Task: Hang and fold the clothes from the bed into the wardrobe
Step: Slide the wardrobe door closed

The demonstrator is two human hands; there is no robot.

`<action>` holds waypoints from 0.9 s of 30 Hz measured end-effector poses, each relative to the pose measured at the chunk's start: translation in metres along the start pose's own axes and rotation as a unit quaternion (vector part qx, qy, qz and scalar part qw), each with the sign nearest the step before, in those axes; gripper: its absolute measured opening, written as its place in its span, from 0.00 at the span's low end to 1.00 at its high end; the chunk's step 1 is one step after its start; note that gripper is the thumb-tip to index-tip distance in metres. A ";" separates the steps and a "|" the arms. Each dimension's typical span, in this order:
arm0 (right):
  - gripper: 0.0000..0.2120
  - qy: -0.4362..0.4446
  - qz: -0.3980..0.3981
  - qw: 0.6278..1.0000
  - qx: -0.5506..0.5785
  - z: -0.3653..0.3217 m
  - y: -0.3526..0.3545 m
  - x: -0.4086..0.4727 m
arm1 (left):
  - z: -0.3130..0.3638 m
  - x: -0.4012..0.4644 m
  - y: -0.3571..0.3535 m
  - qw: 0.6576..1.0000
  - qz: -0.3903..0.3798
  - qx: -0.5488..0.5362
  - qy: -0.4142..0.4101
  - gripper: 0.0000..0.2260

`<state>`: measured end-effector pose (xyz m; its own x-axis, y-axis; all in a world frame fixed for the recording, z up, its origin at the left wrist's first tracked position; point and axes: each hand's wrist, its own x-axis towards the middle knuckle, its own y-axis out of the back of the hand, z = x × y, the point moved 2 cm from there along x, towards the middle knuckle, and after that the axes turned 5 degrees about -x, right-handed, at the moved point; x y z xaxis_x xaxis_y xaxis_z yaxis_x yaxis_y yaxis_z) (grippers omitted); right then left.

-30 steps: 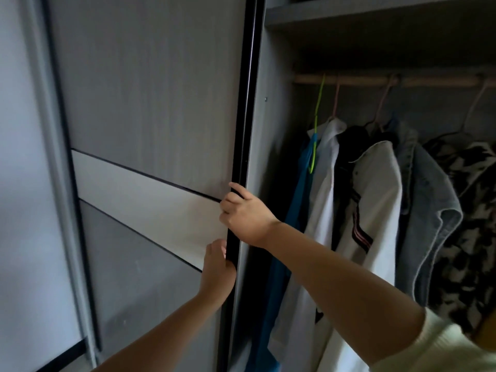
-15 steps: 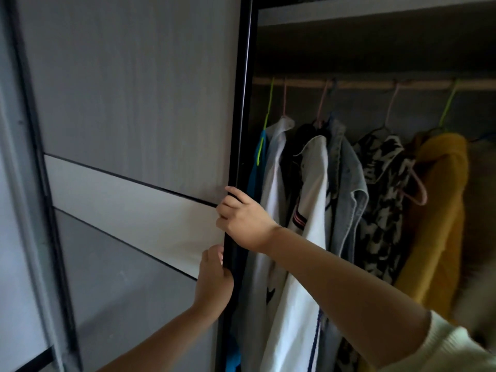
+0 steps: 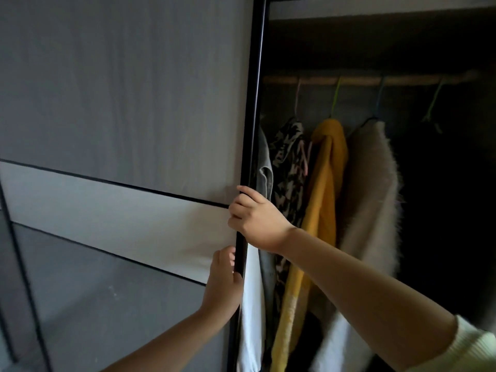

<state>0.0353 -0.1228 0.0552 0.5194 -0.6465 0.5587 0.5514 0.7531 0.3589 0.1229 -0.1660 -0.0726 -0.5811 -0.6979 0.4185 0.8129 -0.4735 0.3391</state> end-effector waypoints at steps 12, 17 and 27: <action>0.08 -0.014 -0.123 0.989 -0.080 0.052 0.087 -0.115 | 0.058 -0.054 -0.096 0.972 -0.187 -0.086 -0.110 0.28; 0.12 -0.035 -0.207 0.972 -0.107 0.072 0.127 -0.160 | 0.087 -0.072 -0.136 0.943 -0.271 -0.115 -0.154 0.31; 0.15 -0.089 -0.338 0.914 -0.206 0.095 0.184 -0.220 | 0.147 -0.094 -0.205 0.916 -0.349 -0.133 -0.149 0.30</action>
<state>-0.0398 0.1693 0.0691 -0.1248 -0.8898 0.4390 0.9255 0.0550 0.3747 0.0052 0.0759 -0.0574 -0.9151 -0.0171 0.4029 0.1974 -0.8902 0.4105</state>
